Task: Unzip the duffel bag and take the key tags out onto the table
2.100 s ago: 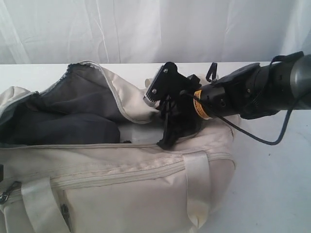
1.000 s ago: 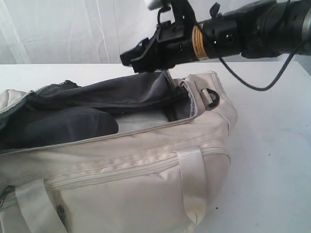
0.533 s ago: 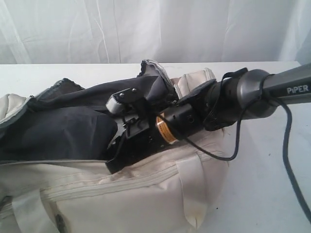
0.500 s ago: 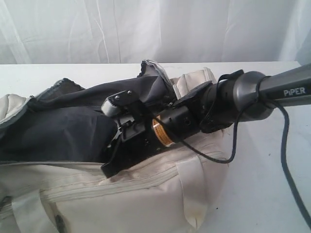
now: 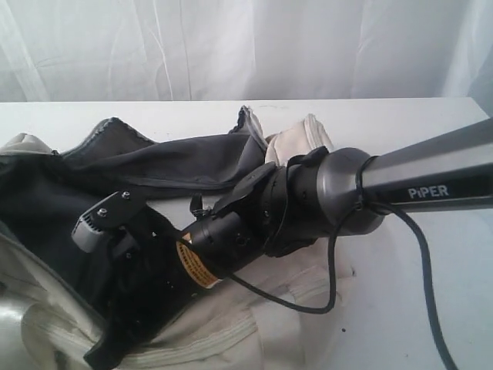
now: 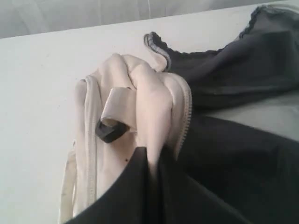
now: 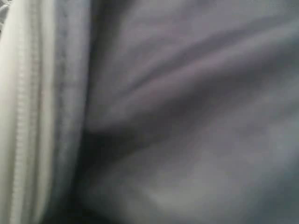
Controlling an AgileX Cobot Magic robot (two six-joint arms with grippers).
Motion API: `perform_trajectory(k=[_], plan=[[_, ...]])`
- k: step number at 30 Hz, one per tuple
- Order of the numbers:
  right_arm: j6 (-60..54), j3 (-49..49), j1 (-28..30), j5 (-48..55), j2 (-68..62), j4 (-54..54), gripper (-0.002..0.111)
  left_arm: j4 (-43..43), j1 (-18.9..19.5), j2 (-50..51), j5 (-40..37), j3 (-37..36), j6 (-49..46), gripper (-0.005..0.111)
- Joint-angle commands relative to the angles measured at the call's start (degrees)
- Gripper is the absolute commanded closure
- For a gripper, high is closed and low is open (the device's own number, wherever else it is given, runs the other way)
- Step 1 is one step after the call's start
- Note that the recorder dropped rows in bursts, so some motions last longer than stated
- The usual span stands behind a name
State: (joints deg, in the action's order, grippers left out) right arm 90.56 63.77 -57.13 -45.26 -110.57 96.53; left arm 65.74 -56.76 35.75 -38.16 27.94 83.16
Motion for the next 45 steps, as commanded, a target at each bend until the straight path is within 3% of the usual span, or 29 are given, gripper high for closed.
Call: perform_trajectory(k=[1,4,6,8,10,11,13,15,17,23,32,40,45], plan=[[-0.8,-0.4,-2.0,-6.4,-0.2,2.1,0.070,7.0,0.1,-0.5,1.5,3.1,0.3,0.104],[-0.8,-0.4,-2.2,-5.5,-0.2,3.1,0.047,6.9,0.1,-0.5,3.9,3.1,0.3,0.091],[-0.8,-0.4,-2.2,-4.4,-0.2,3.4,0.038,6.1,0.1,-0.5,3.7,3.1,-0.3,0.076],[-0.4,-0.4,-2.2,-3.9,-0.2,3.4,0.037,3.6,0.1,-0.5,1.6,3.1,-3.9,0.053],[-0.4,-0.4,-2.2,-5.1,0.9,3.4,0.037,0.1,0.1,-0.5,-3.9,3.1,-5.5,0.043],[-0.4,-0.4,-2.1,-5.7,2.2,3.4,0.037,-1.3,0.1,-0.5,-2.8,3.1,-5.5,0.044],[-0.4,-0.4,0.8,-5.8,7.9,3.4,0.037,-2.9,0.1,-0.5,12.5,3.1,-8.4,0.046],[0.3,-0.4,6.4,-0.7,13.4,3.4,0.037,-2.9,0.1,-0.4,18.5,3.1,-8.5,0.046],[1.3,-0.5,9.9,0.6,15.0,3.4,0.037,-3.1,0.1,-0.4,18.5,3.1,-8.5,0.046],[2.7,-0.5,13.3,2.0,15.1,3.4,0.037,-3.1,0.1,0.5,18.5,3.1,-8.3,0.047],[4.8,-0.5,13.8,10.9,15.0,3.4,0.037,-4.0,0.1,8.7,21.4,2.7,-8.2,0.047],[5.2,-1.3,13.8,9.6,15.0,3.4,0.037,-4.6,0.1,17.0,24.4,2.7,-8.2,0.047],[5.2,-6.3,13.9,9.6,15.0,3.4,0.043,-5.3,0.1,19.4,16.1,2.7,-8.2,0.047]])
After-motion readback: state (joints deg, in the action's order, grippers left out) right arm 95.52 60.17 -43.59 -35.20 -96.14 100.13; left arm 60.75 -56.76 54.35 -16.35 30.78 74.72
